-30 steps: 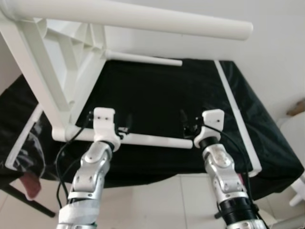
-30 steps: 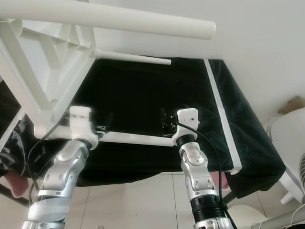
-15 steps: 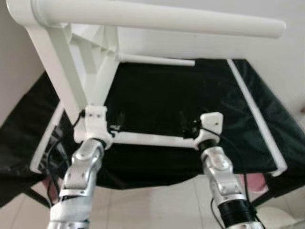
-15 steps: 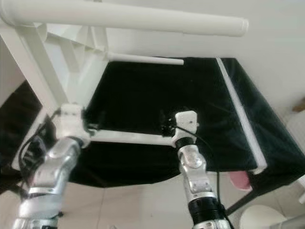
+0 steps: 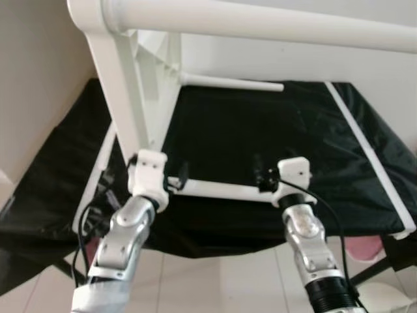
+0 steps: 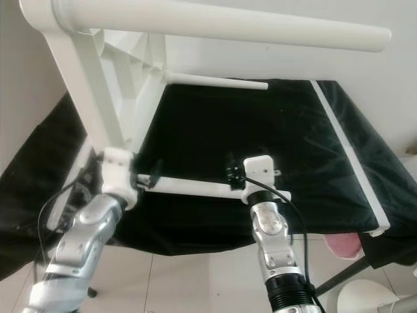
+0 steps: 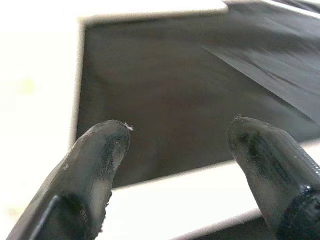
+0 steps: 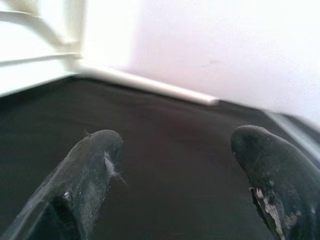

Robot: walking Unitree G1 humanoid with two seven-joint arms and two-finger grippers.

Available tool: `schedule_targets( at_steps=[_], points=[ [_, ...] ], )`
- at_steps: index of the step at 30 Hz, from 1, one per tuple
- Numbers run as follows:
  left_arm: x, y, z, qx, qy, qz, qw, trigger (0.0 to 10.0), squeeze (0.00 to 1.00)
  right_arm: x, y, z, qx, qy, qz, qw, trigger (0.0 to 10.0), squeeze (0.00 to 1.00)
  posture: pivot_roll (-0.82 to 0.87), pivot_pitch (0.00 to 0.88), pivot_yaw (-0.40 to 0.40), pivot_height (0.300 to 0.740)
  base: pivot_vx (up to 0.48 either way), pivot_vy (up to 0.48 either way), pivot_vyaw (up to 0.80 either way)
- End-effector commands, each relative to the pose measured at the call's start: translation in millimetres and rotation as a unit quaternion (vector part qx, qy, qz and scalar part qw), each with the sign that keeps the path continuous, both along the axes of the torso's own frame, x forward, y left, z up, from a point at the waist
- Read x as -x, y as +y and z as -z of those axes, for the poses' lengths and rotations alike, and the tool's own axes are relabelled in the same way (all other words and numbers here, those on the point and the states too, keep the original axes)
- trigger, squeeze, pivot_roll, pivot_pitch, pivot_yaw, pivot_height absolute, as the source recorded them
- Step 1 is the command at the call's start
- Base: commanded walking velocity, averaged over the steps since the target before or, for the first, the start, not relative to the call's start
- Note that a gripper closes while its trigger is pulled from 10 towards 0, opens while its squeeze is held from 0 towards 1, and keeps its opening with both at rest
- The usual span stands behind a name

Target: Building children table

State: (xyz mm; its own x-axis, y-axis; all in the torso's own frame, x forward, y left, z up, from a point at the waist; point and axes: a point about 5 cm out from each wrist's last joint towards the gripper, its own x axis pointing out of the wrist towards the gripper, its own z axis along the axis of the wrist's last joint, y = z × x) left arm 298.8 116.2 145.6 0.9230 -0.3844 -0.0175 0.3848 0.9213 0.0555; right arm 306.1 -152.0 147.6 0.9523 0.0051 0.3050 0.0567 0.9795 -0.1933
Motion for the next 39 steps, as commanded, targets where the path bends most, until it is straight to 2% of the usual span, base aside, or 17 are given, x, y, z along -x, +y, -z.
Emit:
schedule_targets(
  at_steps=[1, 2, 3, 8, 14, 15, 18, 20, 21, 22, 23, 25, 28, 30, 32, 36, 39],
  points=[
    [7.2, -12.9, 3.2, -0.001, 0.015, 0.099, 0.995, 10.0, 0.00, 0.9, -3.8, -1.6, 0.009, -0.009, 0.015, 1.000, 10.0, 0.00, 0.00, 0.039, 0.015, 0.740, 0.000, 0.000, 0.00],
    [8.8, -14.2, 4.4, -0.002, 0.017, 0.107, 0.994, 10.0, 0.00, 0.6, -5.1, -2.8, 0.011, -0.012, 0.022, 1.000, 10.0, 0.00, 0.00, 0.039, 0.015, 0.740, 0.000, 0.000, 0.00],
    [14.1, -18.0, 7.3, 0.007, 0.031, 0.128, 0.991, 10.0, 0.00, 2.2, -7.4, -15.7, 0.047, -0.054, 0.043, 0.996, 10.0, 0.00, 0.00, 0.041, 0.016, 0.740, 0.000, 0.000, 0.00],
    [22.1, -21.5, 10.8, 0.031, 0.062, 0.155, 0.985, 10.0, 0.00, 10.5, -3.5, -35.1, 0.109, -0.121, 0.063, 0.985, 10.0, 0.00, 0.00, 0.046, 0.015, 0.740, 0.000, 0.000, 0.00],
    [27.0, -22.5, 12.1, 0.037, 0.072, 0.165, 0.983, 10.0, 0.00, 19.4, 1.9, -47.3, 0.157, -0.170, 0.075, 0.970, 10.0, 0.00, 0.00, 0.051, 0.017, 0.740, 0.000, 0.000, 0.00],
    [27.4, -21.5, 11.6, 0.054, 0.080, 0.157, 0.983, 10.0, 0.00, 33.4, 12.0, -67.0, 0.199, -0.238, 0.075, 0.948, 10.0, 0.00, 0.00, 0.054, 0.019, 0.740, 0.000, 0.000, 0.00],
    [27.4, -19.7, 7.5, 0.081, 0.083, 0.156, 0.981, 10.0, 0.00, 51.6, 23.4, -94.5, 0.251, -0.324, 0.084, 0.908, 10.0, 0.00, -0.01, 0.065, 0.027, 0.740, 0.000, 0.000, 0.00],
    [27.4, -19.7, 7.5, 0.081, 0.083, 0.156, 0.981, 10.0, 0.00, 51.6, 23.4, -94.5, 0.251, -0.324, 0.084, 0.908, 10.0, 0.00, -0.01, 0.065, 0.027, 0.740, 0.000, 0.000, 0.00],
    [27.1, -19.3, 7.0, 0.082, 0.083, 0.157, 0.981, 10.0, 0.00, 55.1, 25.0, -101.2, 0.263, -0.346, 0.092, 0.896, 10.0, 0.00, -0.01, 0.069, 0.029, 0.740, 0.000, 0.000, 0.00],
    [27.1, -19.3, 7.0, 0.082, 0.083, 0.157, 0.981, 10.0, 0.00, 55.1, 25.0, -101.2, 0.263, -0.346, 0.092, 0.896, 10.0, 0.00, -0.01, 0.069, 0.029, 0.740, 0.000, 0.000, 0.00],
    [26.9, -19.8, 7.2, 0.085, 0.086, 0.158, 0.980, 10.0, 0.00, 57.6, 28.4, -107.2, 0.284, -0.369, 0.099, 0.879, 10.0, 0.00, -0.02, 0.079, 0.035, 0.740, 0.000, 0.000, 0.00],
    [26.9, -19.8, 7.2, 0.085, 0.086, 0.158, 0.980, 10.0, 0.00, 57.6, 28.4, -107.2, 0.284, -0.369, 0.099, 0.879, 10.0, 0.00, -0.02, 0.079, 0.035, 0.740, 0.000, 0.000, 0.00],
    [26.1, -21.0, 6.8, 0.095, 0.094, 0.157, 0.979, 10.0, 0.00, 64.5, 45.2, -121.2, 0.322, -0.431, 0.086, 0.839, 10.0, 0.00, -0.03, 0.084, 0.040, 0.740, 0.000, 0.000, 0.00],
    [25.8, -21.4, 6.2, 0.097, 0.095, 0.157, 0.978, 10.0, 0.00, 65.6, 49.0, -124.2, 0.324, -0.441, 0.079, 0.833, 10.0, 0.00, -0.04, 0.095, 0.051, 0.740, 0.000, 0.000, 0.00],
    [24.4, -22.5, 5.2, 0.097, 0.096, 0.158, 0.978, 10.0, 0.00, 65.3, 57.7, -135.6, 0.332, -0.469, 0.064, 0.816, 10.0, 0.00, -0.06, 0.102, 0.059, 0.740, 0.000, 0.000, 0.00],
    [23.8, -22.8, 4.9, 0.097, 0.097, 0.159, 0.978, 10.0, 0.00, 64.9, 60.3, -139.3, 0.335, -0.477, 0.059, 0.810, 10.0, 0.00, -0.06, 0.102, 0.059, 0.740, 0.000, 0.000, 0.00],
    [20.7, -23.7, 3.5, 0.100, 0.097, 0.158, 0.977, 10.0, 0.00, 61.3, 66.1, -150.8, 0.348, -0.494, 0.042, 0.795, 10.0, 0.00, -0.07, 0.105, 0.067, 0.740, 0.000, 0.000, 0.00]
  ],
)
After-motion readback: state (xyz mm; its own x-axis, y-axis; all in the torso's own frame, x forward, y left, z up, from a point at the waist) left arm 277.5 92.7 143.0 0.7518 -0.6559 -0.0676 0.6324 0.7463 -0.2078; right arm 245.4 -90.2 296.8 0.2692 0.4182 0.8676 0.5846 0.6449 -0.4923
